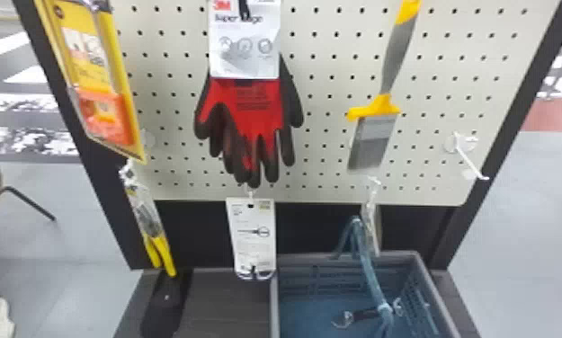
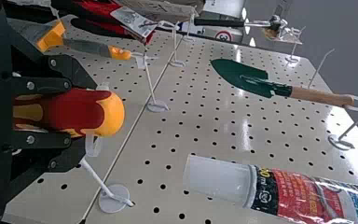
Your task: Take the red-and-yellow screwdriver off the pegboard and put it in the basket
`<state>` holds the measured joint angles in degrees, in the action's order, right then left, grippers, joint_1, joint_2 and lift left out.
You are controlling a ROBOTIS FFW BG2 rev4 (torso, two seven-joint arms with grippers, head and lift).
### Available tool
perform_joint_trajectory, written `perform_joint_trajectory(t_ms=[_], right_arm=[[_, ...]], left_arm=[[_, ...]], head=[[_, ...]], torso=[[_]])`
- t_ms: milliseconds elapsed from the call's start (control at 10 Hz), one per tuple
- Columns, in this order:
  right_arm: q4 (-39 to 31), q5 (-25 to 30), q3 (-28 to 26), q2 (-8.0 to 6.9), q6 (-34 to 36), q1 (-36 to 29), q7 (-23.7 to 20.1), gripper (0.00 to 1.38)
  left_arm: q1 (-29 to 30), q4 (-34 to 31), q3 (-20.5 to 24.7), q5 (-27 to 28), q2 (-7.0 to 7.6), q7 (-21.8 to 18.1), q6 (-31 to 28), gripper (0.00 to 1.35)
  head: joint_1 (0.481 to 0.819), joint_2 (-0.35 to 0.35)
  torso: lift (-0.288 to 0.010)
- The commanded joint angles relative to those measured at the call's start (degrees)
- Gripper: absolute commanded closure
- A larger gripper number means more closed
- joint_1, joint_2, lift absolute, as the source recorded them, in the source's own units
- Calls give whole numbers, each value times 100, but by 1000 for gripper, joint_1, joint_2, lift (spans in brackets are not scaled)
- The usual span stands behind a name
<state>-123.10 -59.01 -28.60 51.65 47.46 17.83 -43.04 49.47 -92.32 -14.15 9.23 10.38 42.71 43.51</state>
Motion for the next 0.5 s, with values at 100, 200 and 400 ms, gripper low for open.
perform_joint_trajectory(t_ms=[100, 200, 400], right_arm=[[-199, -93, -225, -137, 0, -420, 41, 1067], [-325, -146, -339, -252, 9, -641, 129, 1067], [-663, -155, -532, -550, 71, -961, 340, 1067]], left_arm=[[-10, 0, 0, 0, -1, 1, 0, 137], [-10, 0, 0, 0, -1, -8, 0, 137], [-10, 0, -9, 0, -1, -8, -9, 137]], head=[[549, 0], [549, 0], [549, 0]], torso=[[-100], [-100], [-100]])
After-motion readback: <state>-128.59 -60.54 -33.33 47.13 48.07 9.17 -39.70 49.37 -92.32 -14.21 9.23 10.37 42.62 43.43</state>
